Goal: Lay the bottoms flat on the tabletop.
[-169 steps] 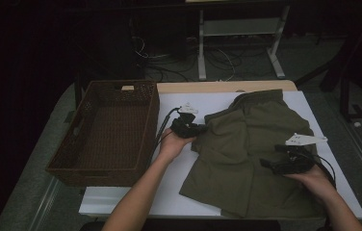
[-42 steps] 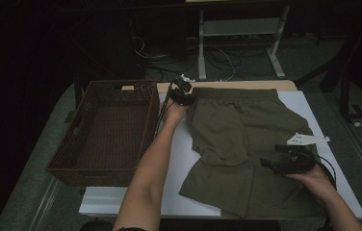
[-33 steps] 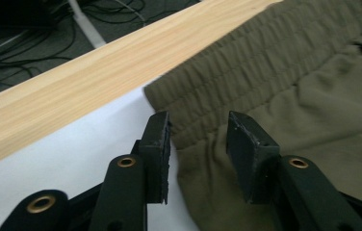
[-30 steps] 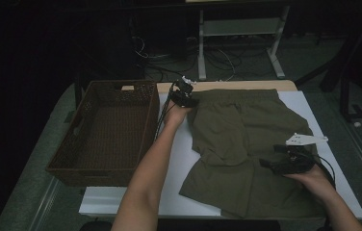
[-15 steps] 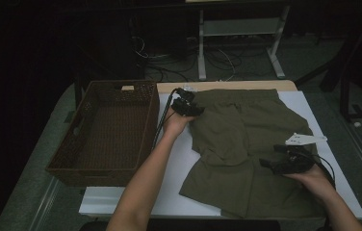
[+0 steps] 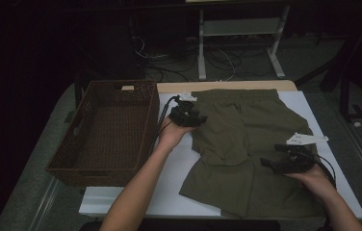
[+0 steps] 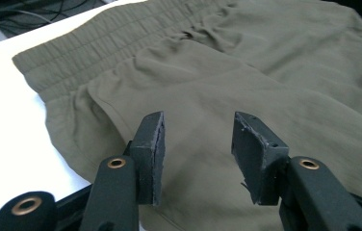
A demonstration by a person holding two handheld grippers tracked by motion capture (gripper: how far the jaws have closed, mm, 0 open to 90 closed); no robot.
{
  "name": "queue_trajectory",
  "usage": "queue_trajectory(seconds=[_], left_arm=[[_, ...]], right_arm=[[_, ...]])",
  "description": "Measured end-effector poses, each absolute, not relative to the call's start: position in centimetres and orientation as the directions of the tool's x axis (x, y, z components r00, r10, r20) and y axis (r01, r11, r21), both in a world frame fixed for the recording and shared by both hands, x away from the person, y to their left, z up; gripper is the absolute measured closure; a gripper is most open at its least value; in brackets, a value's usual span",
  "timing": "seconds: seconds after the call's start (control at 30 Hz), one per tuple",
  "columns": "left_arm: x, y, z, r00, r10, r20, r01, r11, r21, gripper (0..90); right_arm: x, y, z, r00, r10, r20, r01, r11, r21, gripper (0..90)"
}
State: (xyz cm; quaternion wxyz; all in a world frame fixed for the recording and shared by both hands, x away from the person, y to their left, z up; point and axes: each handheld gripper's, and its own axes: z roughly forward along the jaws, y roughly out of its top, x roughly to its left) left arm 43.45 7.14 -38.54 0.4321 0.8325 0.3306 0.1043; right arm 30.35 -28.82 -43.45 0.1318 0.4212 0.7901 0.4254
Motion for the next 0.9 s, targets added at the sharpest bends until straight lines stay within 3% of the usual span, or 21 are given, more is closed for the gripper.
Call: queue_trajectory(seconds=[0.9], left_arm=[[33.8,11.0,-40.8,0.817,0.565,-0.119,0.433,-0.464,0.773,61.8]], right_arm=[[30.2,-28.6,-43.5,-0.616,0.775,0.142,0.554,0.298,0.777,13.6]])
